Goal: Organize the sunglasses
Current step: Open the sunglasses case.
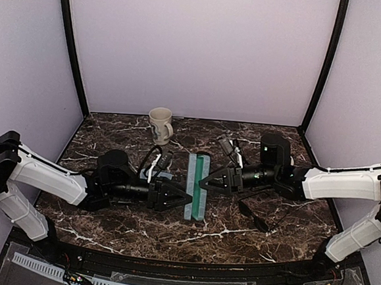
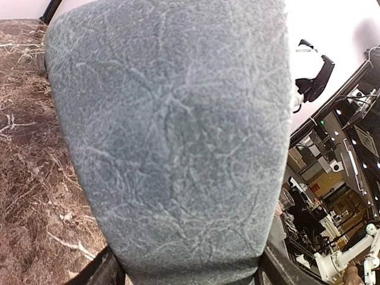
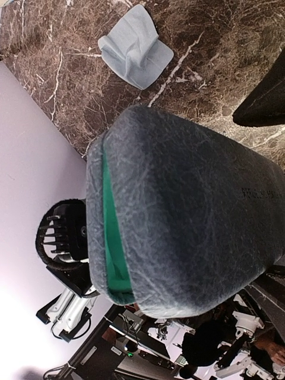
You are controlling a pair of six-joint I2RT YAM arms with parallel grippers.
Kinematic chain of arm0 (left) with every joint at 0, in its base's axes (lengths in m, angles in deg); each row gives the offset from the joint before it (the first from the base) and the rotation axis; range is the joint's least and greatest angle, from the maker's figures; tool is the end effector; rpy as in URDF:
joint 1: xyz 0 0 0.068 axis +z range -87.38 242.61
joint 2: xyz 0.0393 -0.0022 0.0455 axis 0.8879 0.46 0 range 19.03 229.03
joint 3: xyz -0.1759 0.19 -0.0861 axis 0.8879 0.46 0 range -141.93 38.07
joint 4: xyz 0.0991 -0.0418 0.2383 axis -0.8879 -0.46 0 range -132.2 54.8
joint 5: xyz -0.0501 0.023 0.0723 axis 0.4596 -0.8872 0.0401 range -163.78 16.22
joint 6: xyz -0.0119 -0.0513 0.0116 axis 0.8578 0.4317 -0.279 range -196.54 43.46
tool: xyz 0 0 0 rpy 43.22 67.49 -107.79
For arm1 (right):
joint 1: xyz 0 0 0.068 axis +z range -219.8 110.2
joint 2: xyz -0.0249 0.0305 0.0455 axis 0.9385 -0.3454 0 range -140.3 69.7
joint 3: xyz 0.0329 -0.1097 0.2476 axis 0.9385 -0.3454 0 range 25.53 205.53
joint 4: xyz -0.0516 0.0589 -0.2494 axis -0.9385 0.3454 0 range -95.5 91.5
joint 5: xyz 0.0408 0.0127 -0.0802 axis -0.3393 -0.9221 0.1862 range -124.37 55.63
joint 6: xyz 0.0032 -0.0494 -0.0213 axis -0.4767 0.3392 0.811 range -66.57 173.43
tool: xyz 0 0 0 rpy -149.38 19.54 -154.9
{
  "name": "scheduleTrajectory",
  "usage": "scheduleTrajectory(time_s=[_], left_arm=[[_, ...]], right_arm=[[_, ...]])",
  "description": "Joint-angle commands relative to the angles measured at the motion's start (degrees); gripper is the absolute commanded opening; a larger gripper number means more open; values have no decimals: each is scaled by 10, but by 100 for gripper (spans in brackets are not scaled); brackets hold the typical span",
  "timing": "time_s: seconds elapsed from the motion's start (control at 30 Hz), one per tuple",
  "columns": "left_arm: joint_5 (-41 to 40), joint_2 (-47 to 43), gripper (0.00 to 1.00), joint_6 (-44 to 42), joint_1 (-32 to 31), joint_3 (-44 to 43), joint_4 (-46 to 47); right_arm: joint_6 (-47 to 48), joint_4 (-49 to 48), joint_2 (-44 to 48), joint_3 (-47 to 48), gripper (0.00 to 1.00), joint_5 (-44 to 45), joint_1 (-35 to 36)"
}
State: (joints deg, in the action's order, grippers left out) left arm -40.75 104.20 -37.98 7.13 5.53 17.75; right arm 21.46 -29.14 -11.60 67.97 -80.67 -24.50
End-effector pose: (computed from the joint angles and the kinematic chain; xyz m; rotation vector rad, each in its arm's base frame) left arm 0.1529 -0.2566 0.2189 0.7866 1.6824 -1.6692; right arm 0.1953 0.2338 0.2416 -0.8806 1.9089 1.6208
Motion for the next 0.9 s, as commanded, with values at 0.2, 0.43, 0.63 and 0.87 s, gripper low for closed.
scheduleTrajectory(time_s=[0.2,0.43,0.63,0.87], left_arm=[[87,-54,0,-33,-18,-14,93],[87,-50,0,-35,-18,-17,91],[87,-50,0,-31,-18,-14,100],[83,-56,0,-34,-18,-10,97]], right_arm=[[15,94,-4,3,72,136,-28],[27,143,6,16,59,200,-28],[25,150,2,15,51,218,-27],[25,171,-4,13,47,254,-28]])
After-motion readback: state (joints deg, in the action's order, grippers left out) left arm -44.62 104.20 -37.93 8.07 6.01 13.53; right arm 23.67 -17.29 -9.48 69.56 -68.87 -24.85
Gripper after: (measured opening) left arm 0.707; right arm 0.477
